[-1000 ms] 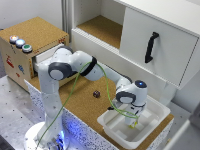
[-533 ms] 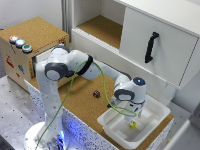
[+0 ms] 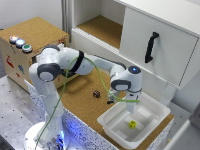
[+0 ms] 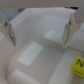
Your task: Store the grasped yellow object in the box
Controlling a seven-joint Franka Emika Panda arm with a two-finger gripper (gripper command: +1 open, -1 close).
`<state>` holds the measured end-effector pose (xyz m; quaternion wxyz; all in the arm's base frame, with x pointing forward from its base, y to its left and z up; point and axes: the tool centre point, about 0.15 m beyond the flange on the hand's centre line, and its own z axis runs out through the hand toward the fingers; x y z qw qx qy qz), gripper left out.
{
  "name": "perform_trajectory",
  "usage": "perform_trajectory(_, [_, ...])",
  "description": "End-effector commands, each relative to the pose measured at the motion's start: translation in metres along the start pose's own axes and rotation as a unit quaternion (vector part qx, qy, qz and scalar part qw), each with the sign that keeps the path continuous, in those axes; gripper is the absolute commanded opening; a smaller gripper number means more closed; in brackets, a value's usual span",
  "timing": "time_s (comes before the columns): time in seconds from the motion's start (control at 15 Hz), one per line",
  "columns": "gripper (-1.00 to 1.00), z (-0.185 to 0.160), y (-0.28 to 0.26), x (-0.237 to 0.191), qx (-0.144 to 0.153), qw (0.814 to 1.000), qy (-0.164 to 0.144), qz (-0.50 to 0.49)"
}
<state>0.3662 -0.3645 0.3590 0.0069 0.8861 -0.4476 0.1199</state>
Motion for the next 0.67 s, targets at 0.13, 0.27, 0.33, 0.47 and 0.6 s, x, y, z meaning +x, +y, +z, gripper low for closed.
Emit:
perform_trajectory(0.13, [1.0, -0.048, -0.071, -0.043, -0.009, 0.983, -0.032, -0.182])
perform_trajectory(0.27, [1.0, -0.057, -0.091, -0.062, -0.004, 0.974, -0.042, -0.222])
perform_trajectory(0.33, [1.0, -0.063, -0.101, -0.071, -0.003, 0.97, -0.044, -0.241])
perform_trajectory(0.47, [1.0, -0.078, -0.123, -0.09, 0.002, 0.958, -0.042, -0.282])
perform_trajectory(0.6, [1.0, -0.094, -0.146, -0.108, 0.037, 0.947, -0.065, -0.312])
